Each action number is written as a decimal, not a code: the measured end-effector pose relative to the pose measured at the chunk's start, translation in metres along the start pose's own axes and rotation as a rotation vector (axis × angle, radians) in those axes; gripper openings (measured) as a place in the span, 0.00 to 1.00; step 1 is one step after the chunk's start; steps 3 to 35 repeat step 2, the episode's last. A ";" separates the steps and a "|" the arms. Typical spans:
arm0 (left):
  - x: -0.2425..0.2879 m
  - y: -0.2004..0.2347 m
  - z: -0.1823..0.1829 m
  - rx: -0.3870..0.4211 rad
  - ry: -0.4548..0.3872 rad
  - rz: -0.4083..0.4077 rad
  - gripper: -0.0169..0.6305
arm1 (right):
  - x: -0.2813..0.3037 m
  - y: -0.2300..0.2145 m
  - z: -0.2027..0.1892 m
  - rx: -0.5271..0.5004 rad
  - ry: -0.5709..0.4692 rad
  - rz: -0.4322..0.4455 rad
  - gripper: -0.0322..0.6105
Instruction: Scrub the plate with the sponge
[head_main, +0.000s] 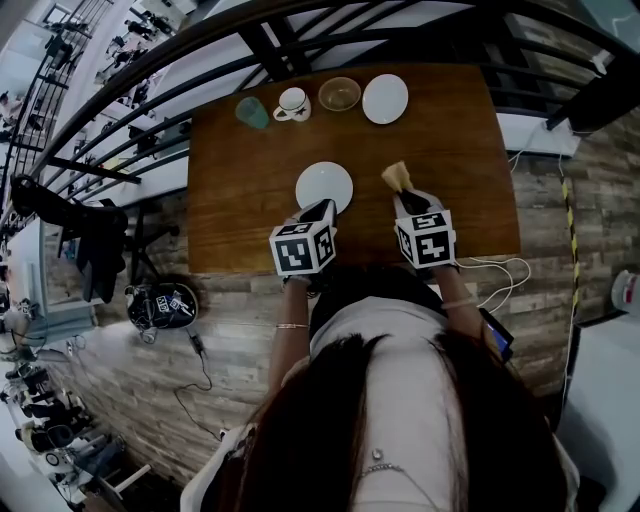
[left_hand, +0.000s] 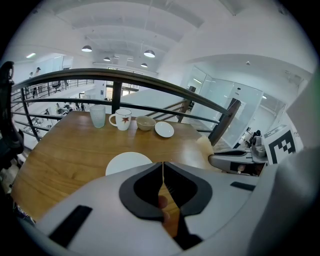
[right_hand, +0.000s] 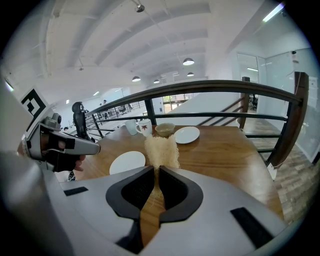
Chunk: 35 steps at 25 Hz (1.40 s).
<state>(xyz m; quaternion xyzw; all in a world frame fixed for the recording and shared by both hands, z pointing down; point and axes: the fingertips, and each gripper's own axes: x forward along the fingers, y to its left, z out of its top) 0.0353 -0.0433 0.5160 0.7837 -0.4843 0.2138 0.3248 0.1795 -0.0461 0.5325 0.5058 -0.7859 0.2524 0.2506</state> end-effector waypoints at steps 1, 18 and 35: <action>0.000 0.000 0.000 0.001 0.001 -0.002 0.05 | 0.000 0.000 0.000 0.001 0.001 0.000 0.14; 0.000 0.000 0.001 0.002 0.002 -0.003 0.05 | 0.000 0.000 0.000 0.002 0.001 0.000 0.14; 0.000 0.000 0.001 0.002 0.002 -0.003 0.05 | 0.000 0.000 0.000 0.002 0.001 0.000 0.14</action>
